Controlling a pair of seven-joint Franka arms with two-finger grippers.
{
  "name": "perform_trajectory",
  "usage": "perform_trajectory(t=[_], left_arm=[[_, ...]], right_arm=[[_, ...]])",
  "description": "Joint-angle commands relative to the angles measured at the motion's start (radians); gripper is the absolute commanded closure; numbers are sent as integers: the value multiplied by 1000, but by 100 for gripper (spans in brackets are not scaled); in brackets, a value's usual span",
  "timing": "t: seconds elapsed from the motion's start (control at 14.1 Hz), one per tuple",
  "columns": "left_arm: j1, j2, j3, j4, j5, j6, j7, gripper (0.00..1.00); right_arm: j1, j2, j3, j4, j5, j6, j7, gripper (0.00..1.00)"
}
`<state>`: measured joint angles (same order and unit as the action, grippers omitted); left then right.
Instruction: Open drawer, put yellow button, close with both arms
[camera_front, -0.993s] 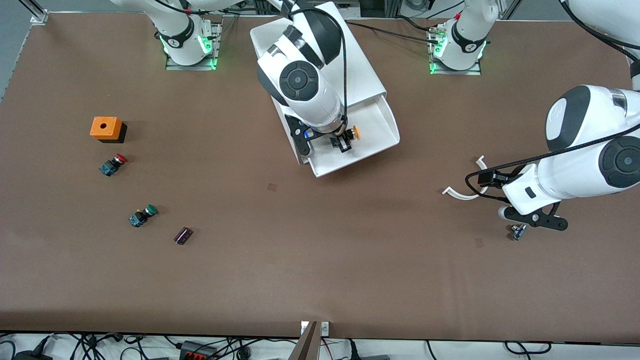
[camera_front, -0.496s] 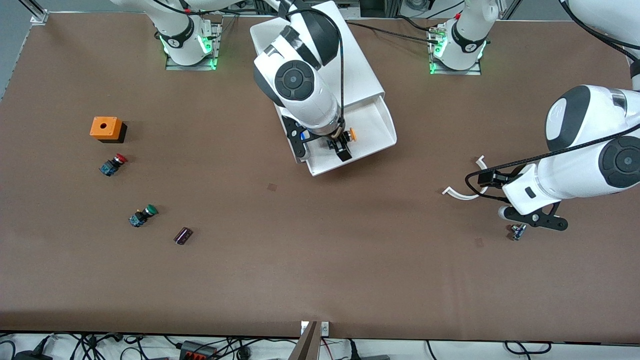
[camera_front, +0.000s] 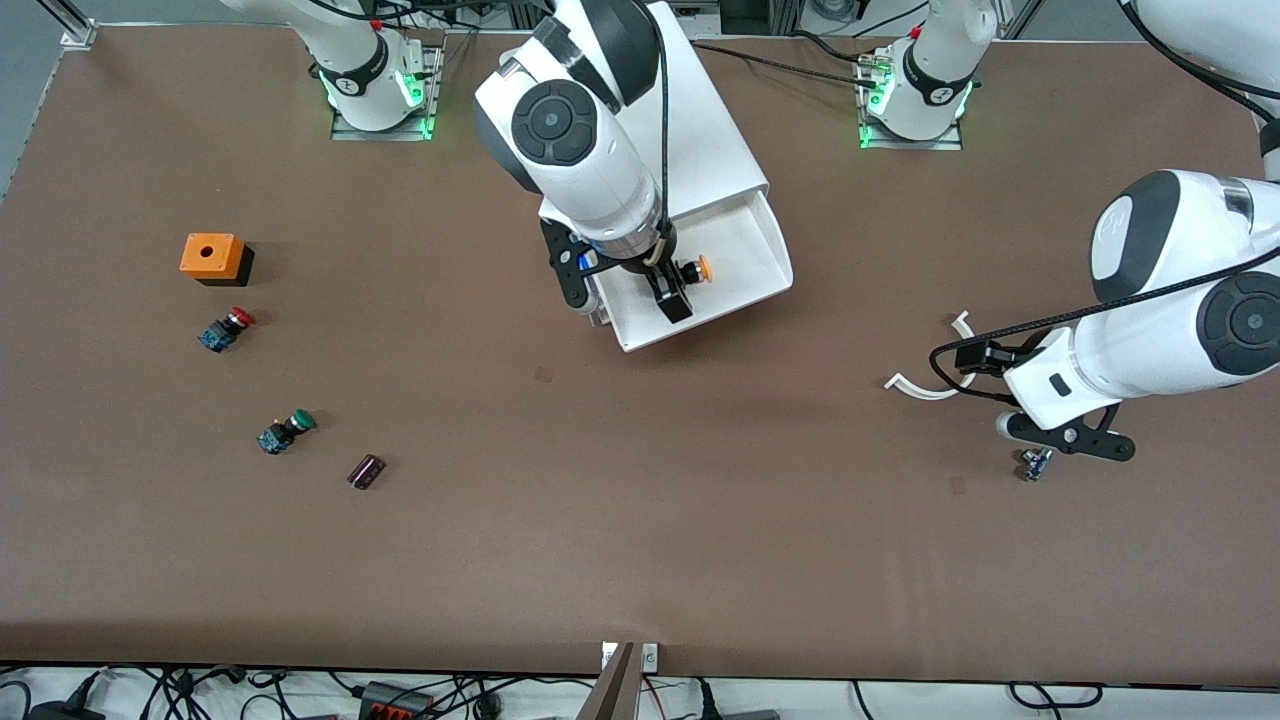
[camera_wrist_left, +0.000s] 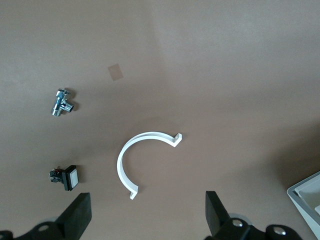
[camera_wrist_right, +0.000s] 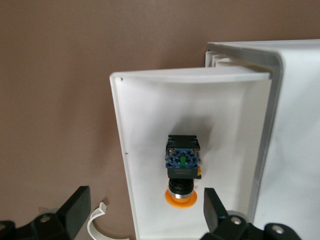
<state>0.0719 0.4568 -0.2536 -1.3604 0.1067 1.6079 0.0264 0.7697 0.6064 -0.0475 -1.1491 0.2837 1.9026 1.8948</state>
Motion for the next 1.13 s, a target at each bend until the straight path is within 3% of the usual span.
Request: perform_trajectory(t=[0.0, 0.35, 0.64, 1.06], left_arm=[[-15, 10, -12, 43, 10, -6, -29, 0], [-30, 10, -73, 47, 10, -2, -228, 0], [-53, 19, -148, 43, 10, 58, -504, 0], [-184, 63, -147, 38, 22, 191, -802, 0]], right_arm=[[-3, -14, -47, 34, -18, -57, -49, 0], [-96, -71, -71, 26, -23, -216, -355, 0], [-185, -73, -75, 19, -35, -235, -610, 0], [-372, -103, -77, -58, -35, -290, -1049, 0]])
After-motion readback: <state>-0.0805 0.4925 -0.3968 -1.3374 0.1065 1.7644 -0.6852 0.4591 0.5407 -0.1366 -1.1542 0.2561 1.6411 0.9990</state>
